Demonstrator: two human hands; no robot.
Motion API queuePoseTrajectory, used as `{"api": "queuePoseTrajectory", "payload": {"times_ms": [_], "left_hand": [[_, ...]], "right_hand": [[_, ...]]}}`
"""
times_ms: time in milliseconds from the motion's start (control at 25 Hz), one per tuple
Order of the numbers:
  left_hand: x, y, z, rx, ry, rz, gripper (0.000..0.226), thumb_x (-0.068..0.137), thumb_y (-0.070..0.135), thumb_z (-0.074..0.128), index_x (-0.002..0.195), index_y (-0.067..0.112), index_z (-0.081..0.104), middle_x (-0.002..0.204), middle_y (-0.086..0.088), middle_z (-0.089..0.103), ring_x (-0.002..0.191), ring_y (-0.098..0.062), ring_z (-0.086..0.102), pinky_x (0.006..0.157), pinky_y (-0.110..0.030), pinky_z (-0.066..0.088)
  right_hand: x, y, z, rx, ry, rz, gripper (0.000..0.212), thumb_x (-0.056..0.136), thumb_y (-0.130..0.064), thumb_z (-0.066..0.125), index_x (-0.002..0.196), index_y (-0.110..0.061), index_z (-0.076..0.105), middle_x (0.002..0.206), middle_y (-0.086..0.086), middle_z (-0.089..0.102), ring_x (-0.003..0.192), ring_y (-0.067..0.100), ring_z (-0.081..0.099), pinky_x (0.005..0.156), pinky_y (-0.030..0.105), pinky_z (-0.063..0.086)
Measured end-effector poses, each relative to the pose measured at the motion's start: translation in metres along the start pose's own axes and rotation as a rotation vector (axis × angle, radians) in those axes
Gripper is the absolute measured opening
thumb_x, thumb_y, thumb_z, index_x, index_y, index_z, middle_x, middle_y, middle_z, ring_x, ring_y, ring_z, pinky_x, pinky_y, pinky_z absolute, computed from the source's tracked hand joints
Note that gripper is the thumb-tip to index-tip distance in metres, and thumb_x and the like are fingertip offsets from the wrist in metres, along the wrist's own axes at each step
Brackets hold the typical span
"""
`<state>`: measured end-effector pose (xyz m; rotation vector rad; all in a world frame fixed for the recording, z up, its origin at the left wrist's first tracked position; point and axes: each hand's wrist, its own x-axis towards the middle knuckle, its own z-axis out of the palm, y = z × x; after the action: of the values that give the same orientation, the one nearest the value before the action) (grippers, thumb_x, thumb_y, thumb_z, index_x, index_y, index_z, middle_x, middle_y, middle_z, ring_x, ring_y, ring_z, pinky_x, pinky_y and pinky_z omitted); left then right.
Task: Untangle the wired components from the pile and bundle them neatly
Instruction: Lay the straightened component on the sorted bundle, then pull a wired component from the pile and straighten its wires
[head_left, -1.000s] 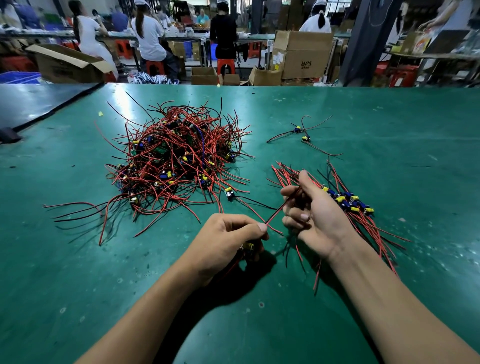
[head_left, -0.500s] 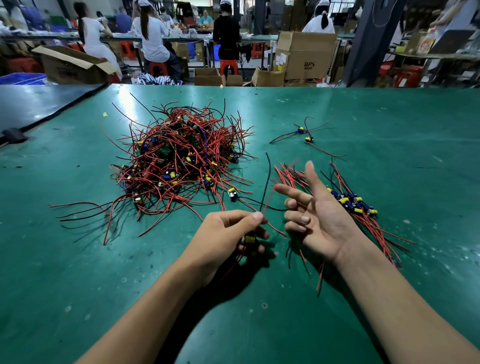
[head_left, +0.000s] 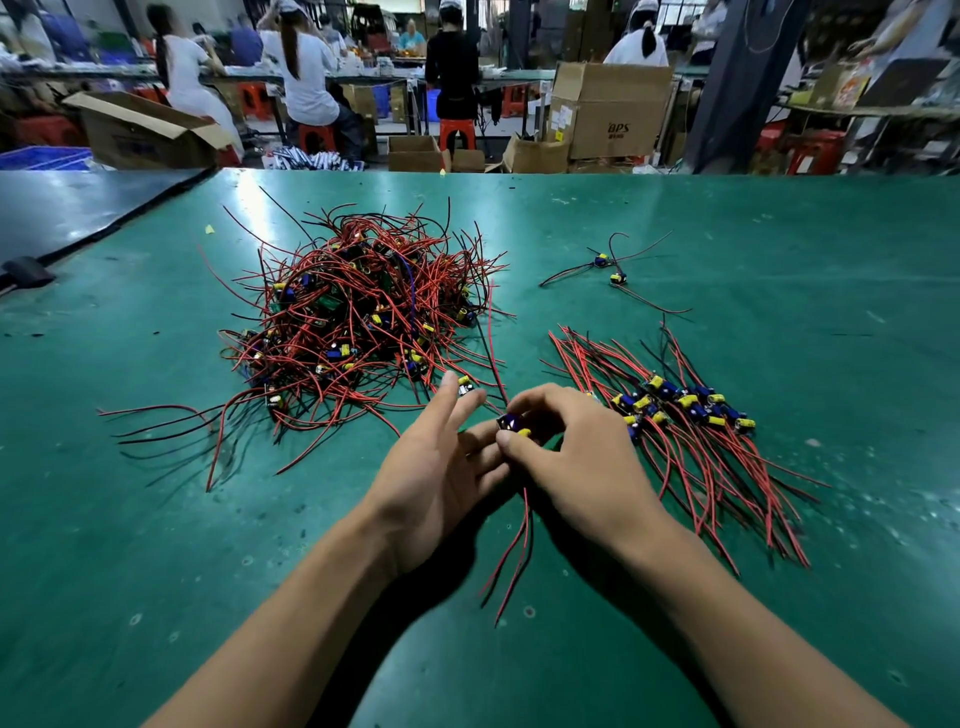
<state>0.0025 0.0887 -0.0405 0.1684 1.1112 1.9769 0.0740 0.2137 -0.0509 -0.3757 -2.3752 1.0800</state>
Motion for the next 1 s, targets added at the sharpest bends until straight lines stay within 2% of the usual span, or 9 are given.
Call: {"api": "queuePoseTrajectory", "payload": {"times_ms": [80,200,280,360,480,600,680,880,1000], "left_hand": [[0.001,-0.002,-0.001,0.045,0.006,-0.001,0.064,0.092,0.058,0.040,0.143,0.018,0.041,0.128,-0.016,0.063,0.118,-0.030,0.062,0.103,-0.043,0.046],[0.004,-0.004,-0.005,0.192,0.057,0.001,0.060,0.093,0.056,0.040,0.125,0.008,0.058,0.116,-0.016,0.069,0.101,-0.033,0.069,0.091,-0.043,0.055],[0.003,-0.003,-0.006,0.207,0.047,0.009,0.058,0.091,0.054,0.043,0.114,0.004,0.062,0.099,-0.016,0.069,0.079,-0.030,0.070,0.076,-0.039,0.058],[0.003,-0.002,-0.006,0.215,0.054,0.024,0.053,0.095,0.050,0.044,0.109,0.002,0.062,0.086,-0.015,0.066,0.066,-0.026,0.065,0.063,-0.035,0.057],[0.004,-0.006,-0.005,0.198,0.108,0.075,0.041,0.098,0.037,0.048,0.101,0.000,0.063,0.072,-0.012,0.062,0.055,-0.021,0.058,0.049,-0.027,0.051],[0.003,-0.008,-0.006,0.280,0.096,0.137,0.026,0.099,0.023,0.050,0.093,0.000,0.062,0.064,-0.009,0.058,0.048,-0.019,0.053,0.043,-0.023,0.044],[0.000,-0.010,-0.005,0.347,0.068,0.148,0.020,0.098,0.017,0.052,0.086,0.004,0.062,0.059,-0.007,0.056,0.042,-0.016,0.050,0.039,-0.020,0.039],[-0.004,-0.007,-0.006,0.419,0.070,0.133,0.033,0.093,0.013,0.052,0.062,0.015,0.061,0.051,-0.003,0.047,0.038,-0.012,0.035,0.035,-0.016,0.027],[-0.005,-0.007,-0.006,0.520,0.093,0.149,0.036,0.089,0.012,0.050,0.054,0.017,0.057,0.047,-0.001,0.043,0.037,-0.012,0.030,0.035,-0.016,0.021]], "right_hand": [[0.005,0.004,-0.006,0.034,0.082,0.040,0.013,0.082,-0.019,0.077,0.094,-0.022,0.074,0.089,-0.007,0.070,0.080,0.004,0.064,0.074,0.011,0.045],[0.018,0.015,-0.027,0.013,0.269,0.135,0.009,0.084,-0.020,0.076,0.091,-0.024,0.074,0.086,-0.007,0.072,0.075,0.003,0.063,0.069,0.004,0.041],[0.023,0.024,-0.040,-0.110,0.321,0.196,0.019,0.085,-0.023,0.075,0.104,-0.020,0.074,0.099,0.002,0.068,0.086,0.015,0.063,0.082,0.014,0.043],[0.023,0.028,-0.044,-0.208,0.321,0.210,0.029,0.086,-0.026,0.075,0.113,-0.018,0.072,0.108,0.006,0.061,0.098,0.024,0.060,0.097,0.031,0.044],[0.016,0.018,-0.031,-0.257,0.230,0.066,0.020,0.088,-0.027,0.072,0.107,-0.019,0.073,0.103,0.004,0.064,0.100,0.024,0.060,0.097,0.045,0.046],[0.008,0.010,-0.011,-0.282,0.053,-0.068,0.013,0.090,-0.027,0.069,0.099,-0.019,0.075,0.097,0.001,0.067,0.096,0.022,0.061,0.094,0.047,0.046],[0.007,0.008,-0.005,-0.313,-0.017,-0.076,0.017,0.092,-0.029,0.067,0.104,-0.020,0.074,0.100,0.001,0.065,0.097,0.023,0.060,0.094,0.046,0.045],[0.024,0.002,0.001,-0.523,-0.104,-0.015,0.029,0.091,-0.043,0.064,0.114,-0.026,0.071,0.108,0.003,0.061,0.105,0.027,0.060,0.094,0.038,0.045],[0.047,-0.002,0.004,-0.547,-0.150,-0.006,0.038,0.090,-0.051,0.064,0.116,-0.025,0.070,0.109,0.004,0.061,0.106,0.027,0.060,0.091,0.037,0.046]]}}
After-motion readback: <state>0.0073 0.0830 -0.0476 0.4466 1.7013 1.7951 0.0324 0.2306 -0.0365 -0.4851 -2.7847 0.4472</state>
